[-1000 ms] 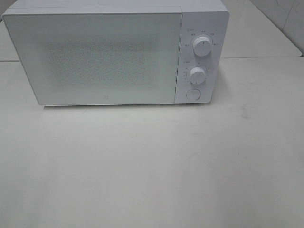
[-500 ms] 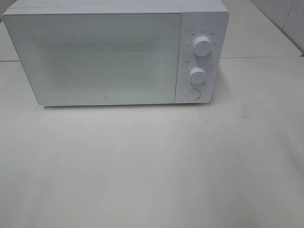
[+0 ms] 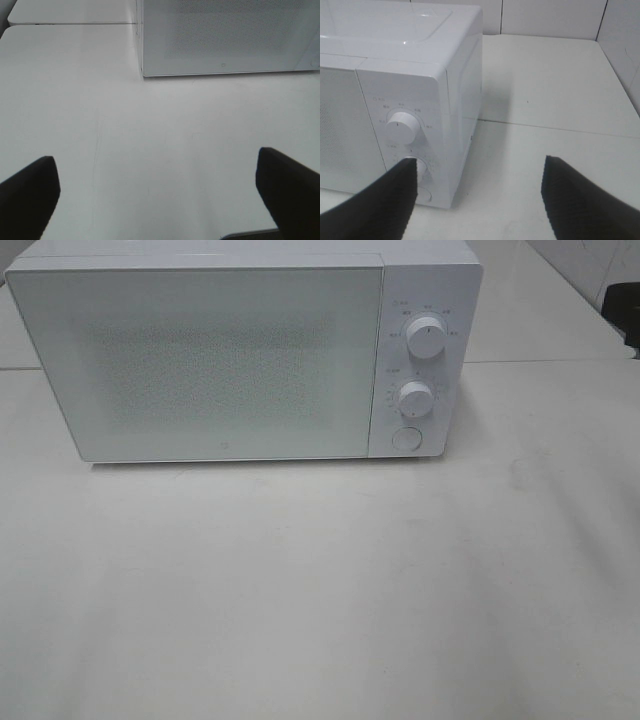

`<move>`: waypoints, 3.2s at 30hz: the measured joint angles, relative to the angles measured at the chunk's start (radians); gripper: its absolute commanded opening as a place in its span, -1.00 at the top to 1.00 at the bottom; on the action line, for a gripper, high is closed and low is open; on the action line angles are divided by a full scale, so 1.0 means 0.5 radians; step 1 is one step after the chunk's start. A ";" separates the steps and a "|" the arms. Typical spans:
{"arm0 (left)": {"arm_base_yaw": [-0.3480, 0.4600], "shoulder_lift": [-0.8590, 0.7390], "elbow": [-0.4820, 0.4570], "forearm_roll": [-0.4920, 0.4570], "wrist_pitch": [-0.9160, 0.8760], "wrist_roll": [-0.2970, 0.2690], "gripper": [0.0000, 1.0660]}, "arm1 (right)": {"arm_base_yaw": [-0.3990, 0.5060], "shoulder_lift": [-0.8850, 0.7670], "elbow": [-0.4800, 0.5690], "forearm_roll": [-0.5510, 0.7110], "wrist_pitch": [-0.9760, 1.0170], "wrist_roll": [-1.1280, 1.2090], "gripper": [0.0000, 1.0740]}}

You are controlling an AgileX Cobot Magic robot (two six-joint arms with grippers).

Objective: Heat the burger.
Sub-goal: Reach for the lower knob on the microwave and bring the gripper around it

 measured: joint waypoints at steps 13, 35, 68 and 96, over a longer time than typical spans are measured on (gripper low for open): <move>0.000 0.000 0.000 0.000 0.000 0.000 -0.88 | 0.000 0.444 0.148 0.162 -0.888 -0.114 -0.27; 0.000 0.000 0.000 0.000 0.000 0.000 -0.88 | 1.000 1.090 0.350 1.710 -2.022 -1.104 -0.49; 0.000 0.000 0.000 0.000 0.000 0.000 -0.88 | 1.304 1.992 -0.238 2.098 -2.128 -1.006 -0.41; 0.000 0.000 0.000 0.000 0.000 0.000 -0.88 | 1.180 2.346 -0.694 2.310 -2.132 -0.998 -0.41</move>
